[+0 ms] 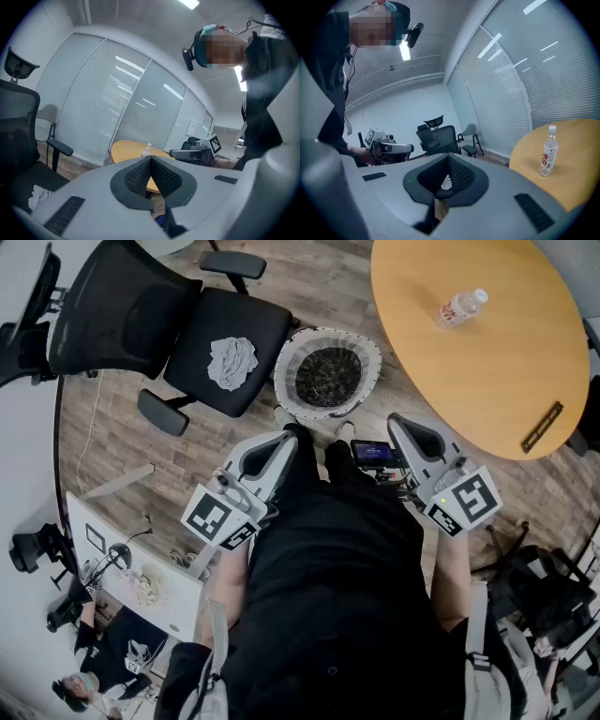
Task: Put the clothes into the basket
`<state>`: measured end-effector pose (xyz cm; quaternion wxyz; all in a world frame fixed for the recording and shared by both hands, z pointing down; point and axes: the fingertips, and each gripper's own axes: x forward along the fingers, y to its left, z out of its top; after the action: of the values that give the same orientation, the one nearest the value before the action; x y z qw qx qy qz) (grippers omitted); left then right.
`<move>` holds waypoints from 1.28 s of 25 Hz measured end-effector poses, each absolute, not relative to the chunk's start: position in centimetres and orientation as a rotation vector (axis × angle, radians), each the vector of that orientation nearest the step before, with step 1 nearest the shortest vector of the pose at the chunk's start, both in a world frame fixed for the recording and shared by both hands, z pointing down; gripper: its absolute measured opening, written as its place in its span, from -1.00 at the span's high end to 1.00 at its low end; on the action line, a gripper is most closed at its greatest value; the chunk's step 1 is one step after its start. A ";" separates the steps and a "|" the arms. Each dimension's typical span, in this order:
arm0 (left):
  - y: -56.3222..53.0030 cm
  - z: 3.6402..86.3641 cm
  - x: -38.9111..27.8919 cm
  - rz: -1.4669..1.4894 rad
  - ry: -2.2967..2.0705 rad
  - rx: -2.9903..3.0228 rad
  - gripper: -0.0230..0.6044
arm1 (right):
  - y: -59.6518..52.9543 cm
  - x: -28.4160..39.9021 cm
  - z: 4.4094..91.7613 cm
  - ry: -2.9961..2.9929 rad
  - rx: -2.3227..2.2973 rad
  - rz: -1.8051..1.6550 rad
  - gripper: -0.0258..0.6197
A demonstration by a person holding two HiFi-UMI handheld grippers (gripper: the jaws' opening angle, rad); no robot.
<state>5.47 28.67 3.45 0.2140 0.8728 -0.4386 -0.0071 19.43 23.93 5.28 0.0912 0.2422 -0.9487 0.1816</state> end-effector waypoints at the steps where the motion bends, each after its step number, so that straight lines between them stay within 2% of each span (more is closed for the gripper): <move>1: 28.6 3.5 5.4 -0.018 -1.215 2.422 0.89 | 24.0 19.2 5.3 -2.821 0.711 0.542 0.87; 32: 29.4 6.5 3.9 0.048 -1.232 2.348 0.89 | 24.9 17.6 6.0 -2.811 0.668 0.567 0.87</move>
<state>3.88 29.40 6.50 0.2424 0.8590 -0.4506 0.0177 17.59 24.90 5.97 0.0987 0.2257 -0.9501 0.1916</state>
